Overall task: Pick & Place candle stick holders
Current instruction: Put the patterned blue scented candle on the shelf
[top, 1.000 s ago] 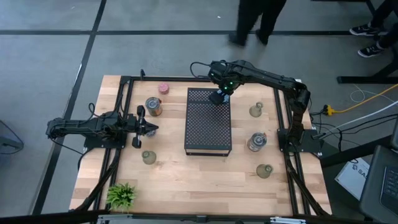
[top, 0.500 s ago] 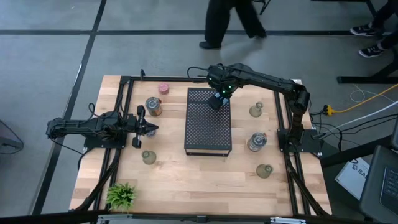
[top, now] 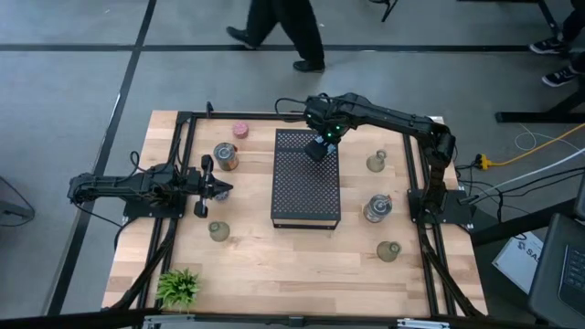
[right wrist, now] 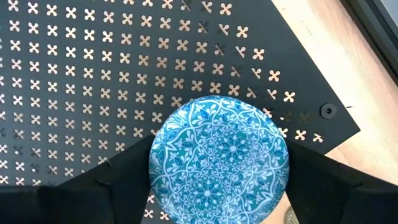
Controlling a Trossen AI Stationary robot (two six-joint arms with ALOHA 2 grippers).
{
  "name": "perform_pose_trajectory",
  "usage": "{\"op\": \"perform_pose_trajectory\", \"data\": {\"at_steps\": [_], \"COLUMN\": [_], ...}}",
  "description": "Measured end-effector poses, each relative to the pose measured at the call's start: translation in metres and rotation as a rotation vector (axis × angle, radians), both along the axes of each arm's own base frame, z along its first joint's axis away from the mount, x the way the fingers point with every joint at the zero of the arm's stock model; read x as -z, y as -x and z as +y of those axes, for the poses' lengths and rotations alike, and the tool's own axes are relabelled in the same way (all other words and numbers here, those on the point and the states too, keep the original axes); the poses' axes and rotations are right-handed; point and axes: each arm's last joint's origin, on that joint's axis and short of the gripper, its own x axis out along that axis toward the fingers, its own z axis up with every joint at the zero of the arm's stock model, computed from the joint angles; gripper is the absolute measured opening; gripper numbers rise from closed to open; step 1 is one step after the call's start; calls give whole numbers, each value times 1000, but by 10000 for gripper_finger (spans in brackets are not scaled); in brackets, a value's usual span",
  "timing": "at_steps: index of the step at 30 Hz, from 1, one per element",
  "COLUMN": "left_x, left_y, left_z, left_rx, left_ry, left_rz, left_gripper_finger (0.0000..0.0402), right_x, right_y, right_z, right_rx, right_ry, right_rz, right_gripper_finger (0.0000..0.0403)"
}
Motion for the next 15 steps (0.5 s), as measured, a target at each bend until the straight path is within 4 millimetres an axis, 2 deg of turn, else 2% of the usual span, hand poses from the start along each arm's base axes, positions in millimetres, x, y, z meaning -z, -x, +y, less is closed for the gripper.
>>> {"op": "perform_pose_trajectory", "data": {"at_steps": [10, 15], "left_x": [0, 0], "left_y": [0, 0], "left_z": [0, 0], "left_rx": [0, 0], "left_ry": [0, 0], "left_rz": [0, 0], "left_gripper_finger": [6, 6], "right_x": [0, 0], "right_y": [-1, -6], "right_z": [4, 18], "right_rx": [-10, -51], "right_ry": [-4, -4], "right_rz": [-1, -2], "right_gripper_finger": [305, 305]}}
